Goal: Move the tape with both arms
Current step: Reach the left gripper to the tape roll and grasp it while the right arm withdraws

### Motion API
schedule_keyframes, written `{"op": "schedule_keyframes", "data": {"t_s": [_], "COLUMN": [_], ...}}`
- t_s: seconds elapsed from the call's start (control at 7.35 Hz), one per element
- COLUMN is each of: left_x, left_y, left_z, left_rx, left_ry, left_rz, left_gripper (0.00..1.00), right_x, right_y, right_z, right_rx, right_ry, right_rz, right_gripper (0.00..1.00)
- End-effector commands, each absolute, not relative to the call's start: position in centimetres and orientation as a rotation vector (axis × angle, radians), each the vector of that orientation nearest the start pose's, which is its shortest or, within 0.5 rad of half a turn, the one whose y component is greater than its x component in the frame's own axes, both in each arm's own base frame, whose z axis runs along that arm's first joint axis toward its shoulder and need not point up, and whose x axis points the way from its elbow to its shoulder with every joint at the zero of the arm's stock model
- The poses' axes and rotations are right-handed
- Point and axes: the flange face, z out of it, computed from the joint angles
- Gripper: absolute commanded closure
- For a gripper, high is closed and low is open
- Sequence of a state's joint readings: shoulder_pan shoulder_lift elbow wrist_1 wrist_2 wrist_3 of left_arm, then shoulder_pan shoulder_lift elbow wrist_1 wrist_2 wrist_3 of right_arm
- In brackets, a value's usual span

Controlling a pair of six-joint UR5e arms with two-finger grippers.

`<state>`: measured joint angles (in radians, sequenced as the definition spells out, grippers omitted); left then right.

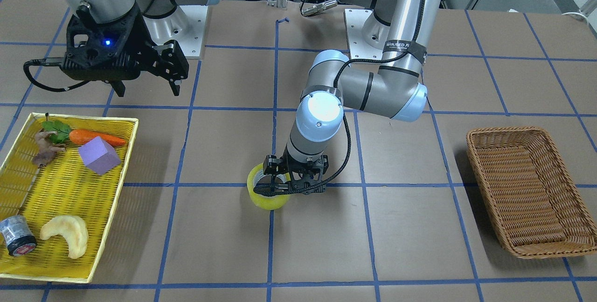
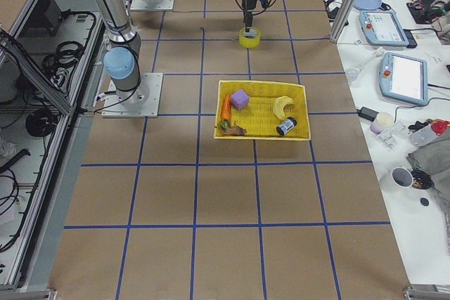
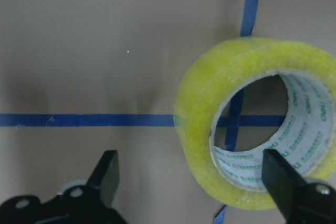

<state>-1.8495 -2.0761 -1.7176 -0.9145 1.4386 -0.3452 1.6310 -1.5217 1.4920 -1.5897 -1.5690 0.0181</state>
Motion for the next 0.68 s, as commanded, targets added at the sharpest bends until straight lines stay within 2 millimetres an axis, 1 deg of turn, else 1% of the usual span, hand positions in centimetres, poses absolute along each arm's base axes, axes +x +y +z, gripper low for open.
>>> {"op": "schedule_keyframes", "data": {"t_s": [0.0,0.14,0.27,0.41,0.54], "left_x": [-31.2,-31.2,-31.0,-30.9,-30.2], "left_y": [-55.6,-55.7,-55.7,-55.7,-56.0], "left_z": [18.5,18.7,19.3,20.3,21.2], "left_rx": [-0.077,0.060,0.107,0.106,0.099], "left_ry": [3.268,3.269,3.262,3.260,3.260], "left_rz": [0.052,0.033,0.011,-0.012,-0.030], "left_gripper": [0.37,0.72,1.00,1.00,1.00], "right_x": [16.5,16.5,16.5,16.5,16.4], "right_y": [-50.8,-50.8,-50.8,-50.9,-50.9], "right_z": [50.4,50.4,50.4,50.3,50.3], "right_rx": [-0.067,-0.067,-0.067,-0.067,-0.065], "right_ry": [3.133,3.135,3.133,3.133,3.134], "right_rz": [-0.077,-0.077,-0.077,-0.074,-0.074], "right_gripper": [0.00,0.00,0.00,0.00,0.00]}}
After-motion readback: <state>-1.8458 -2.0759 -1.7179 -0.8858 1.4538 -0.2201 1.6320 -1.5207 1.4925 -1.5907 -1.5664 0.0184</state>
